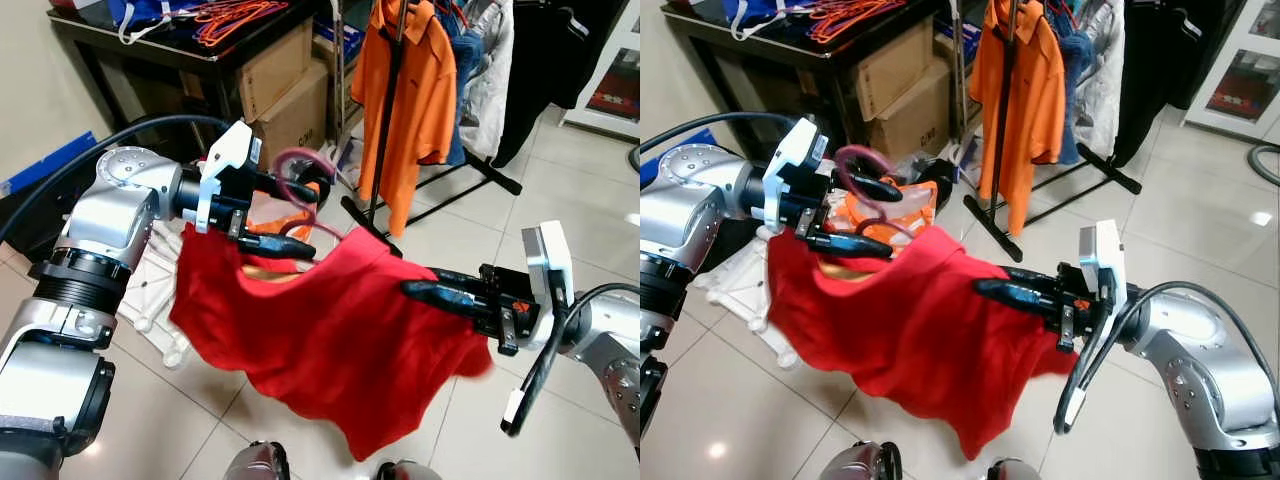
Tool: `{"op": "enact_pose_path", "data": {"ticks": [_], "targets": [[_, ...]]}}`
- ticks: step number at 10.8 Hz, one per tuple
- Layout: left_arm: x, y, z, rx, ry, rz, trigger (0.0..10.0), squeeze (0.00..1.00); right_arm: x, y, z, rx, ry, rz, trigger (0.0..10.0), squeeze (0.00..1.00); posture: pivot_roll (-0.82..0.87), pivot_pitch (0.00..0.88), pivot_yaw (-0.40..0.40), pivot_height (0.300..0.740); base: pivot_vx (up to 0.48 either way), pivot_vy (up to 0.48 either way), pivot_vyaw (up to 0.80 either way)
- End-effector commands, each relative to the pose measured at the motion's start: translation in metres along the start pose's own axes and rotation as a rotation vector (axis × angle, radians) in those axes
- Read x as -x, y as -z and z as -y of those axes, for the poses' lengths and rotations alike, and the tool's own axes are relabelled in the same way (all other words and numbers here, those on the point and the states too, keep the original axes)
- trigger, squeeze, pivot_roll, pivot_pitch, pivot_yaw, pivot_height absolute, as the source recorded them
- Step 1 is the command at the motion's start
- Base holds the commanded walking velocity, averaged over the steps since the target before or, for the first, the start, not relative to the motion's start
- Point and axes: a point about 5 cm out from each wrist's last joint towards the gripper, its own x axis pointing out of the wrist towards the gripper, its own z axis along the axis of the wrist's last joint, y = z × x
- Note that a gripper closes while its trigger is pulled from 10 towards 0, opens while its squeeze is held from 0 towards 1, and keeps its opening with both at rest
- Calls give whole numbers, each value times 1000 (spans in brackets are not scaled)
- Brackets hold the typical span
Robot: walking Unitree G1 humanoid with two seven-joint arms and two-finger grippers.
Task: Hang hanger
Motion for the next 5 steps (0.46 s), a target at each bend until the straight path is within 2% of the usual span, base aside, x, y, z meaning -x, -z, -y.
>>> {"op": "enact_pose_path", "data": {"ticks": [1, 5], "targets": [[0, -6, -1, -26, 13, -6, 0, 0, -2, -11, -3, 52, -48, 18, 0, 0, -140, 66, 94, 740, 0, 0, 0], [-1, -7, 9, -23, 113, -8, 0, 0, 6, -6, 3, 49, -8, -29, 0, 0, -148, 64, 94, 740, 0, 0, 0]]}}
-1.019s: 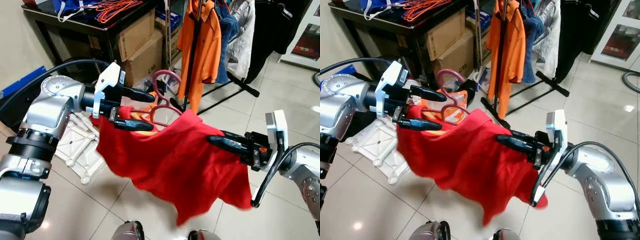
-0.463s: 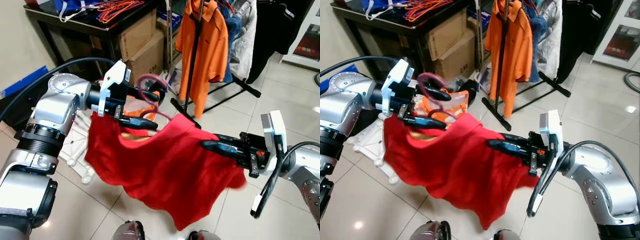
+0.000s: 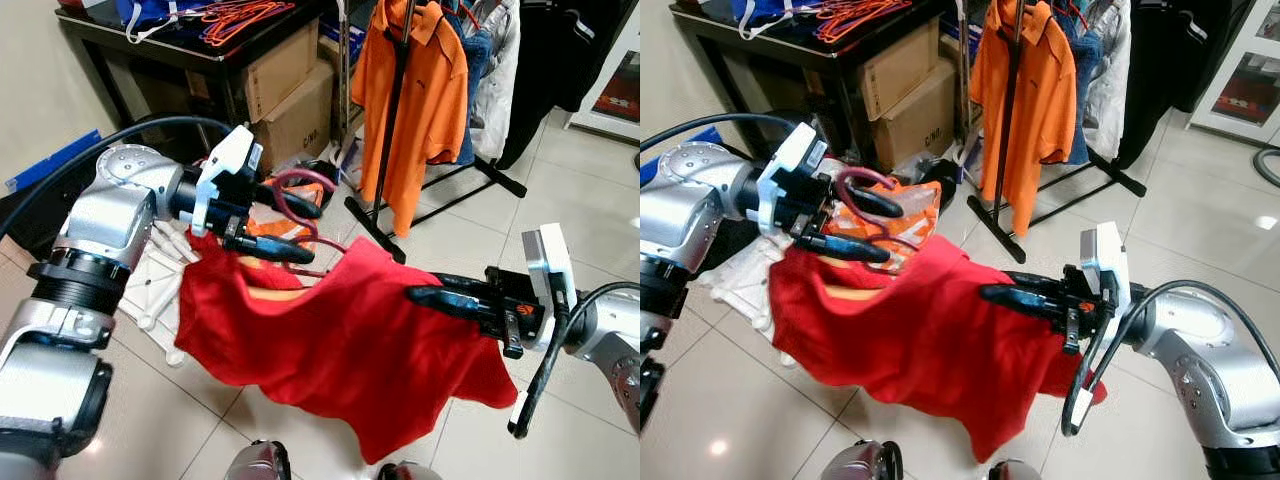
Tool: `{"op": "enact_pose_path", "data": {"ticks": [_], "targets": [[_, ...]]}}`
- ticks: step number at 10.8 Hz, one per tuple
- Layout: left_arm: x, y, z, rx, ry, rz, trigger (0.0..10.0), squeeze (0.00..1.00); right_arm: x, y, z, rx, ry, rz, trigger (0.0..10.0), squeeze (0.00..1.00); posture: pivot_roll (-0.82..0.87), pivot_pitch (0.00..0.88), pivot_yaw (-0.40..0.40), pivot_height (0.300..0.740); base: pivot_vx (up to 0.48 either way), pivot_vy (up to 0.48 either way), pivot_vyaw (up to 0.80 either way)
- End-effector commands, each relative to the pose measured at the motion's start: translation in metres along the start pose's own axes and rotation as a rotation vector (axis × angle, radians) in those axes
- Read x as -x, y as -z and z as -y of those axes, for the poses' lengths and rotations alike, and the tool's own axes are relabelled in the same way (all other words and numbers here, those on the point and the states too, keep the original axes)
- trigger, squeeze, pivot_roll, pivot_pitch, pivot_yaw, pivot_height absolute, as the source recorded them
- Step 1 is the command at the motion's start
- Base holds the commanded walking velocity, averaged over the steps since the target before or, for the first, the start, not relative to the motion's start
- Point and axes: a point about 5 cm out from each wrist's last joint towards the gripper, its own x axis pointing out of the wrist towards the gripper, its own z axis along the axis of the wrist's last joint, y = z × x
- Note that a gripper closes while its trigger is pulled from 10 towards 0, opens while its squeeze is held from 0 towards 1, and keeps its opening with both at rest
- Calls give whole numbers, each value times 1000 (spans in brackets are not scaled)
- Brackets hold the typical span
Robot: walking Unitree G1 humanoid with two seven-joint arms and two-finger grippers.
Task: Hang hanger
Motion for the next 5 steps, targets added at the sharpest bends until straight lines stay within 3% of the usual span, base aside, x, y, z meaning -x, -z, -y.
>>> {"op": "enact_pose_path", "data": {"ticks": [1, 5], "targets": [[0, -2, 3, -8, 17, -4, 0, 0, -1, -10, 1, 51, -16, 23, 0, 0, -147, 65, 94, 740, 0, 0, 0], [0, 2, 11, 26, 49, -17, 0, 0, 1, -12, 6, 52, -4, 30, 0, 0, -137, 73, 83, 740, 0, 0, 0]]}}
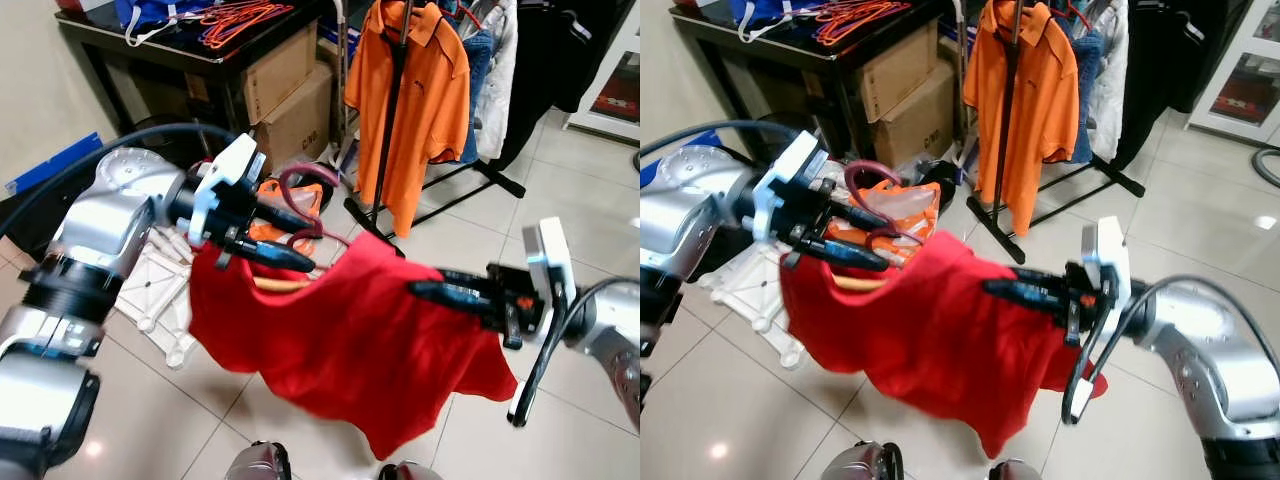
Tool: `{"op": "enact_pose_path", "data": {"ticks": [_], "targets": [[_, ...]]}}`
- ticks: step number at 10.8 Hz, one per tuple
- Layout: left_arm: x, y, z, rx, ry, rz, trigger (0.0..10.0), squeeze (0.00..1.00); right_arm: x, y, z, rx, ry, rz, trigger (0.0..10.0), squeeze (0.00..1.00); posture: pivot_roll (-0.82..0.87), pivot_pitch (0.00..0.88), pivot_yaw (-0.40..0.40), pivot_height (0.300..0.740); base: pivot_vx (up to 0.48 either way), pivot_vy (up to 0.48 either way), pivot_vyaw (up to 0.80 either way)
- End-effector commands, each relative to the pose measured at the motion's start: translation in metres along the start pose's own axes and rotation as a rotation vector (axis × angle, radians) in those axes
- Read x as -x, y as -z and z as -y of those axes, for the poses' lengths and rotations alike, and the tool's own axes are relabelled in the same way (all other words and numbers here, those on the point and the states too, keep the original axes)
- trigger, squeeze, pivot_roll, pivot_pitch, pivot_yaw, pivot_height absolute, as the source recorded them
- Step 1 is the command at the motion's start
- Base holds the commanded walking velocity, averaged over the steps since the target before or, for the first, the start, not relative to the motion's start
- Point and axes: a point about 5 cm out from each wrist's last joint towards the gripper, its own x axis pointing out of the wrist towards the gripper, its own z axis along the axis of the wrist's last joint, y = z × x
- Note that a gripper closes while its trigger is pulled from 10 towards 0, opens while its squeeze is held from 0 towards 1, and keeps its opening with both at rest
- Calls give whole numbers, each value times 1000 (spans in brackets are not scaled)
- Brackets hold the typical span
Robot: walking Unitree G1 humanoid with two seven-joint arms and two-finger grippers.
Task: Hang hanger
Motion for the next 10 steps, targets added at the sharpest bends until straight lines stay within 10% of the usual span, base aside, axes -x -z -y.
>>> {"op": "enact_pose_path", "data": {"ticks": [1, 9, 10], "targets": [[2, -1, 2, -4, 4, -21, 0, 0, 2, -10, 1, 43, -10, 35, 0, 0, -133, 75, 78, 740, 0, 0, 0], [3, -2, -4, 28, -64, 29, 0, 0, 1, -7, 4, 67, 23, 8, 0, 0, -138, 83, 79, 740, 0, 0, 0], [3, -1, -4, 29, -62, 30, 0, 0, 1, -6, 8, 75, 62, -11, 3647, 0, -138, 84, 79, 740, 0, 0, 0]]}}
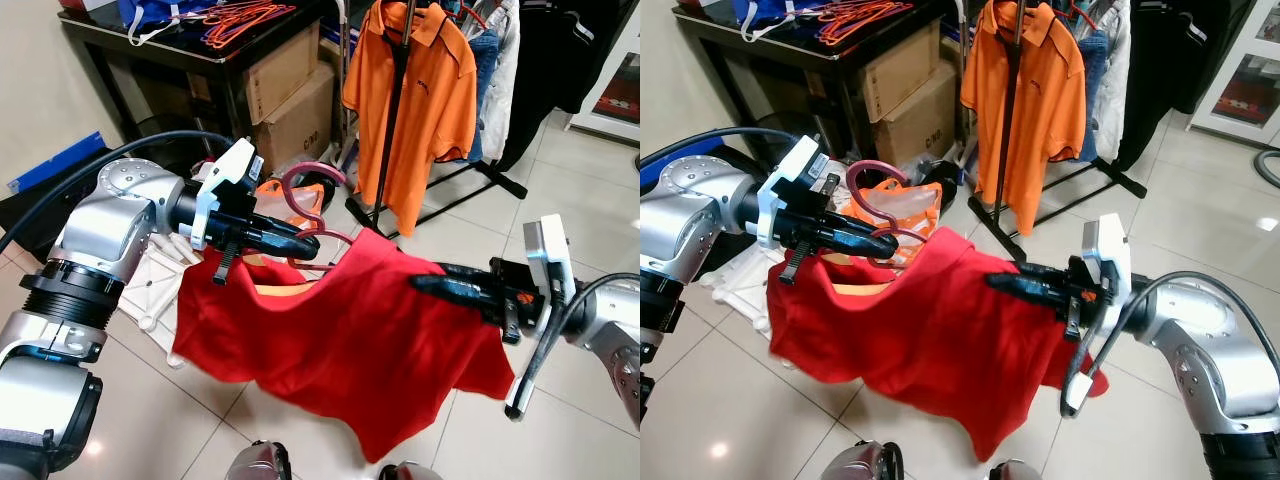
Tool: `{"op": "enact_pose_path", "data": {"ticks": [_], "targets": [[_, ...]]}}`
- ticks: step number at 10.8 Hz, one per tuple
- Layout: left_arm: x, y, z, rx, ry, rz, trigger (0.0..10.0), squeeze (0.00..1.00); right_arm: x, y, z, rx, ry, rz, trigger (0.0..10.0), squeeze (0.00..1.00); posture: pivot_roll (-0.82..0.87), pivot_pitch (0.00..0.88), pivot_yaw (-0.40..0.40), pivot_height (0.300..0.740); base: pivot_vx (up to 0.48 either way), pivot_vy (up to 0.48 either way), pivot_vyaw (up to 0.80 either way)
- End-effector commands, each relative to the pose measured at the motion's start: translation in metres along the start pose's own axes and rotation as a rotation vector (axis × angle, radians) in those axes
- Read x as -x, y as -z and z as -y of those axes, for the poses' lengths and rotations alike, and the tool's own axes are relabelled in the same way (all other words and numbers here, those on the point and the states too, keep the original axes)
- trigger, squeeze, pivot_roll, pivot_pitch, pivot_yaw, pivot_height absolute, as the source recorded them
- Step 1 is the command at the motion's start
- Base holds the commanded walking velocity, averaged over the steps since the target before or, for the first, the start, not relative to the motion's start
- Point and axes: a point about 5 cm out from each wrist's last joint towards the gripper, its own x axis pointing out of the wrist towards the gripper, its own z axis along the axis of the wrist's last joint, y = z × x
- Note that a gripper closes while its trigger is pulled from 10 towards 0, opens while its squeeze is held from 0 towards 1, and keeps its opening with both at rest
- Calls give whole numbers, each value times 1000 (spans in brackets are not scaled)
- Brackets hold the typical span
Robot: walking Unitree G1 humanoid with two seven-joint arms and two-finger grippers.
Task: Hang hanger
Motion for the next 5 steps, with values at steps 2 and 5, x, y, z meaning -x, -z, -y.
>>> {"op": "enact_pose_path", "data": {"ticks": [2, 5], "targets": [[2, -2, 3, -13, -3, 16, 0, 0, 0, 0, 7, -16, 51, -6, 10000, 1000, -132, 86, 75, 740, 0, 0, 0], [4, 0, 4, 11, -12, 2, 0, 0, 7, 1, 31, -107, 198, 97, 10000, 1000, -121, 87, 73, 740, 0, 0, 0]]}}
